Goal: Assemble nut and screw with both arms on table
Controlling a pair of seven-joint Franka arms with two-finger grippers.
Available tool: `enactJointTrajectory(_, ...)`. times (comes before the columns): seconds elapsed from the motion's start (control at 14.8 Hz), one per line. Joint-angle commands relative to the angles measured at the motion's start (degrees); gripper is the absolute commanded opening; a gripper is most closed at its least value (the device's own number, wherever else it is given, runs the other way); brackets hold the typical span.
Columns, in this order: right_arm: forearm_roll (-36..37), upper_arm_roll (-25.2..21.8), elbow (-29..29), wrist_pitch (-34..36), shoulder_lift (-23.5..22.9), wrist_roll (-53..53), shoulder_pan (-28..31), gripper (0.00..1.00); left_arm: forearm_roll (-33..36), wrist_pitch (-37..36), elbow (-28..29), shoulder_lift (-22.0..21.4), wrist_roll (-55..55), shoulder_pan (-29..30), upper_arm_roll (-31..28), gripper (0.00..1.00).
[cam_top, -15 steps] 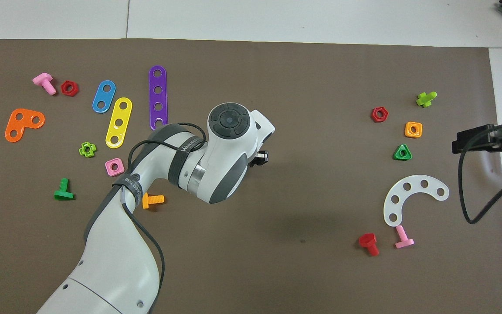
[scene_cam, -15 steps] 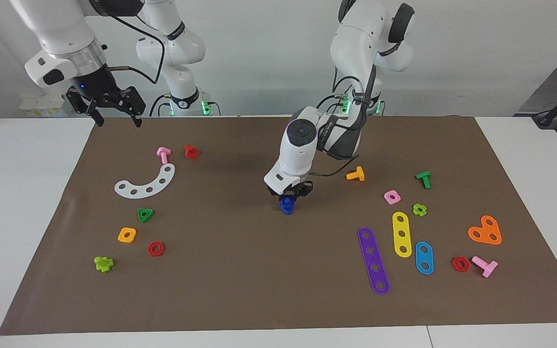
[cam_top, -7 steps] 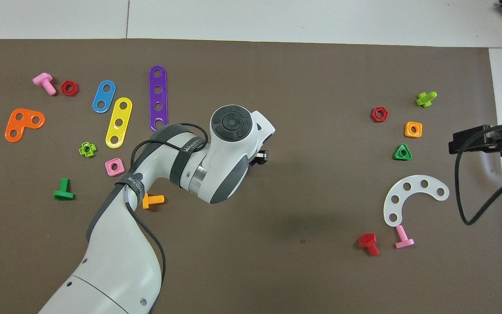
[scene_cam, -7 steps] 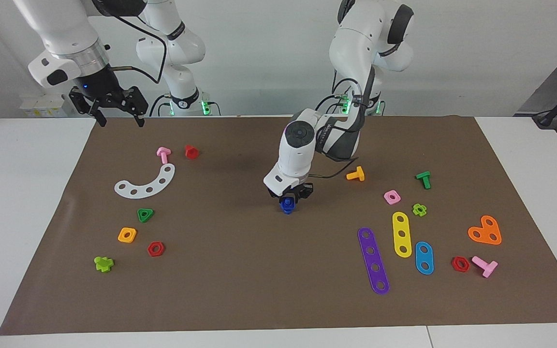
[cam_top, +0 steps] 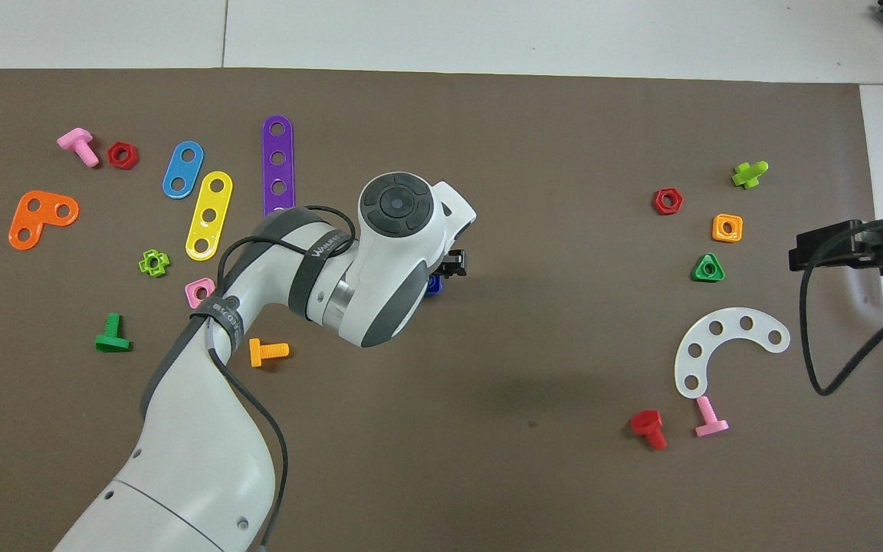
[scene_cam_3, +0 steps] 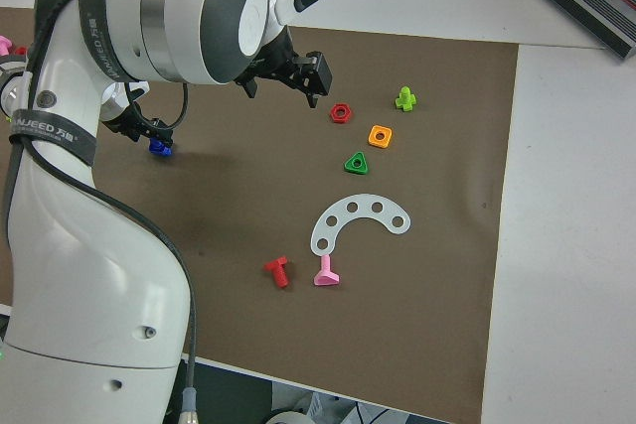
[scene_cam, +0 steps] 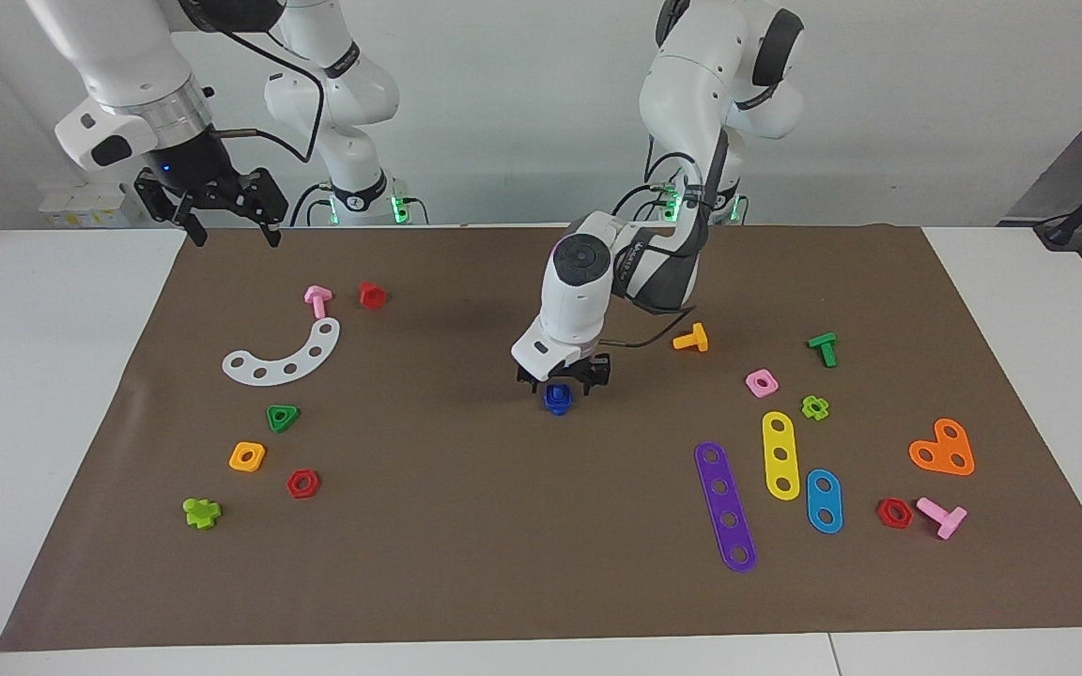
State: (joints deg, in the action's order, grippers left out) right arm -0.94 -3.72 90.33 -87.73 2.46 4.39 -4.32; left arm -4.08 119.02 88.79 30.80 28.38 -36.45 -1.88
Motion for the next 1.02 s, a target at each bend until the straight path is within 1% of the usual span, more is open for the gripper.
enactJointTrajectory(0.0,-0.91,0.12,1.17,-0.52,0.88,-1.13,0.28,1.0,1.0,-7.99,-10.8,3.99,-0.96,6.36,0.29,0.96)
enactJointTrajectory(0.07,-0.91,0.12,1.17,-0.52,0.88,-1.13,0.28,1.0,1.0,-9.14,-12.05,3.92,-2.61,8.92,0.47,0.96)
enactJointTrajectory(0.27,-0.91,0.12,1.25,-0.52,0.88,-1.13,0.28,1.0,1.18,-9.51,-12.15,3.21,-11.56,15.69,-0.05,0.94)
enactJointTrajectory(0.47,-0.91,0.12,1.17,-0.52,0.88,-1.13,0.28,1.0,1.01,-9.68,-11.1,1.28,-27.09,23.77,-0.23,0.91)
enactJointTrajectory(0.54,-0.91,0.12,1.17,-0.52,0.88,-1.13,0.28,1.0,1.0,-9.59,-9.18,-0.55,-32.37,26.67,-0.23,0.92)
enactJointTrajectory(0.75,-0.91,0.12,1.17,-0.52,0.88,-1.13,0.28,1.0,1.0,-9.15,-2.5,-6.53,-42.24,32.92,-0.23,0.91)
enactJointTrajectory(0.88,-0.91,0.12,1.26,-0.52,0.88,-1.13,0.28,1.0,1.0,-9.42,1.46,-10.48,-44.11,34.95,-0.32,0.91)
enactJointTrajectory(0.95,-0.91,0.12,1.17,-0.52,0.88,-1.13,0.28,1.0,1.0,-9.68,3.39,-12.85,-43.85,35.04,-0.41,0.91)
